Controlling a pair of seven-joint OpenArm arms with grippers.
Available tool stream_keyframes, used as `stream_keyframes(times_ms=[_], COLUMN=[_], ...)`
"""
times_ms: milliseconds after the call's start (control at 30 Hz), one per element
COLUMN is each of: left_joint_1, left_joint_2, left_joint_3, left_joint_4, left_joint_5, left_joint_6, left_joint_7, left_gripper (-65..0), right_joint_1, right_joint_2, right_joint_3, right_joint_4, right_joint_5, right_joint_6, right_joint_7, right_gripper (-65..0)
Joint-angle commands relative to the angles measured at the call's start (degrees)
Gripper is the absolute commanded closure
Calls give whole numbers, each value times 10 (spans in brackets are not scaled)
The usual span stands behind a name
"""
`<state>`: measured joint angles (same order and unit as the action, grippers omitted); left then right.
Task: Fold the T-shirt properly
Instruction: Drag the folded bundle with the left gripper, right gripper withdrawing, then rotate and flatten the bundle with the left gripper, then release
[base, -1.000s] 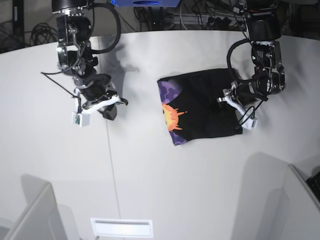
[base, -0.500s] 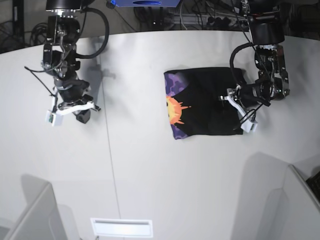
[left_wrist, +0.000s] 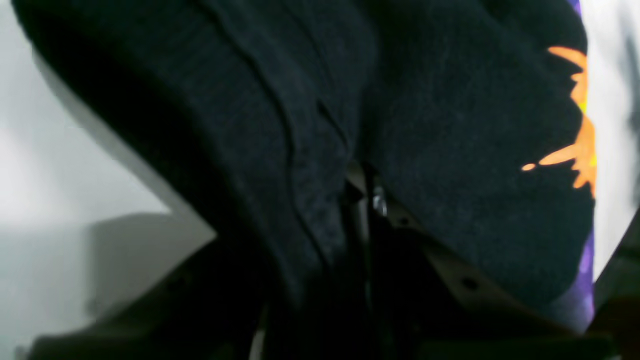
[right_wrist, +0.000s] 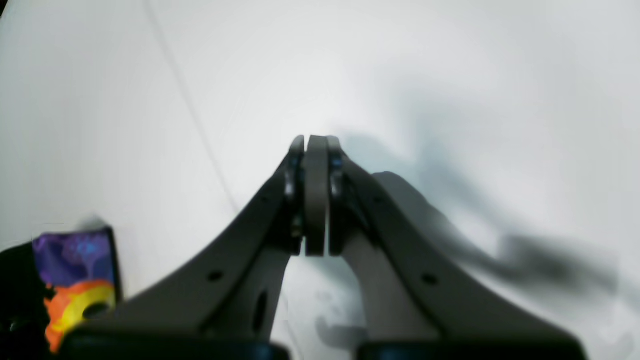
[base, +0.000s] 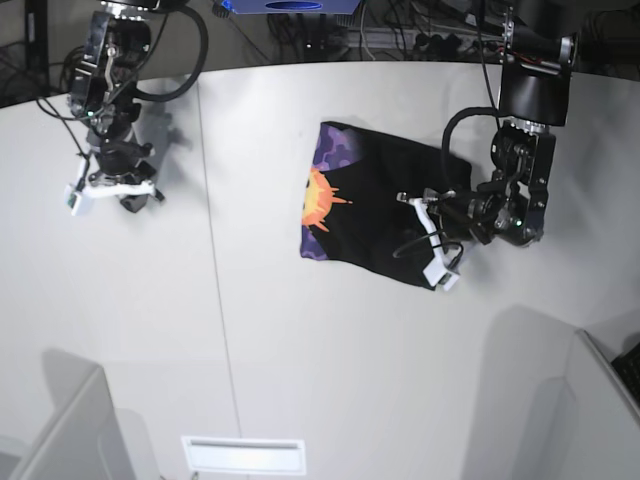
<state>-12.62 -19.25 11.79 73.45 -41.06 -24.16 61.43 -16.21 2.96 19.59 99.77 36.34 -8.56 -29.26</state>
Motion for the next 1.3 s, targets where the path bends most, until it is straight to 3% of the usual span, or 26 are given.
stream_keyframes(times_ms=[0,467,1033,1200,1267], left_joint_1=[-13,-127,-288,-327,-340], left_joint_2=[-5,-21,-22,-20,-20], left_joint_3=[24,223,515,580,616], left_joint_4=[0,36,4,-30,-29], left_joint_5=[24,24,25,29,58], left_joint_6=[5,2,1,0,0], left_joint_7=[24,22,-134,-209,-238], left_gripper=[0,0,0,0,0], right_joint_1=[3,-50,-118,-120,-121], right_joint_2=[3,-17,-17,-18,-18], right_joint_3=[7,40,37,37,37], right_joint_4=[11,14,95,96,96], right_joint_5=[3,3,3,3,3], right_joint_6=[5,5,5,5,5], right_joint_7=[14,15,16,16,16], right_gripper=[0,0,0,0,0])
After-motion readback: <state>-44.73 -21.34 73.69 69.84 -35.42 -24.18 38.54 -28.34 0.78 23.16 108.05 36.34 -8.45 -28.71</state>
